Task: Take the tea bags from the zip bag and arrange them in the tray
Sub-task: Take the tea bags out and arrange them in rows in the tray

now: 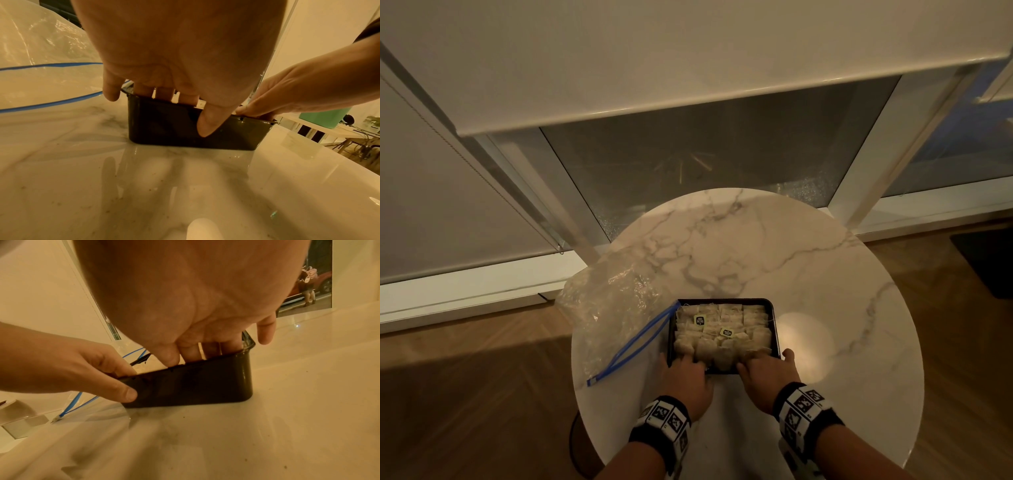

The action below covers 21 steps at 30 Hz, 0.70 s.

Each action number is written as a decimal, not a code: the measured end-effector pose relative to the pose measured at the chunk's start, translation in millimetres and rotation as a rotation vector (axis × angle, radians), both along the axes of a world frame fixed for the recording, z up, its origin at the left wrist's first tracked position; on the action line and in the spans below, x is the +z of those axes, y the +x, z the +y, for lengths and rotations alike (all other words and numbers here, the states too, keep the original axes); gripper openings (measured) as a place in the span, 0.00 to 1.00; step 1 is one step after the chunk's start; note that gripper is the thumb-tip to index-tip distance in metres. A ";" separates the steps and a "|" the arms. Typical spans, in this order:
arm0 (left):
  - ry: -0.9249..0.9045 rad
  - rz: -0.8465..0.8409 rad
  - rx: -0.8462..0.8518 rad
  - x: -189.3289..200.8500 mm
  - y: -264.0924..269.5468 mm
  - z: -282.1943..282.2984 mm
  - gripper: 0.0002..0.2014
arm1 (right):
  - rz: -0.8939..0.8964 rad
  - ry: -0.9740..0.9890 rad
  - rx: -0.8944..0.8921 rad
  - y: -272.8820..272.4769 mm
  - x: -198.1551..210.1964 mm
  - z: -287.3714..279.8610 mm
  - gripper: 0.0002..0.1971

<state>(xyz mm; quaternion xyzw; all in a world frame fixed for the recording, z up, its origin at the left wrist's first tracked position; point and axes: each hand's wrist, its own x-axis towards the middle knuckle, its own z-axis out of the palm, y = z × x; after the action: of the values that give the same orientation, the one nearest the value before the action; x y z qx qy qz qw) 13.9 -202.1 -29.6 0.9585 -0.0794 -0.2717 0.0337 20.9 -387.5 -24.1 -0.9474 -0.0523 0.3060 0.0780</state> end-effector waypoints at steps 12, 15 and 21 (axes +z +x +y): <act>-0.014 0.045 0.019 -0.6 3.8 5.3 0.20 | -0.078 0.062 0.100 -1.7 14.1 21.3 0.23; -0.031 0.018 0.035 3.0 3.2 3.4 0.19 | -0.038 0.094 0.147 -4.4 6.7 27.7 0.23; -0.005 -0.038 0.007 11.2 1.5 2.0 0.19 | -0.082 0.112 0.151 -5.8 4.8 23.7 0.22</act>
<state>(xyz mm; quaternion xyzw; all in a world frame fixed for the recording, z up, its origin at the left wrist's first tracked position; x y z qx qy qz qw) 15.5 -200.1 -18.3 0.9637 -0.0772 -0.2533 0.0354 15.0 -363.7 -19.3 -0.9467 -0.1435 0.2686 0.1052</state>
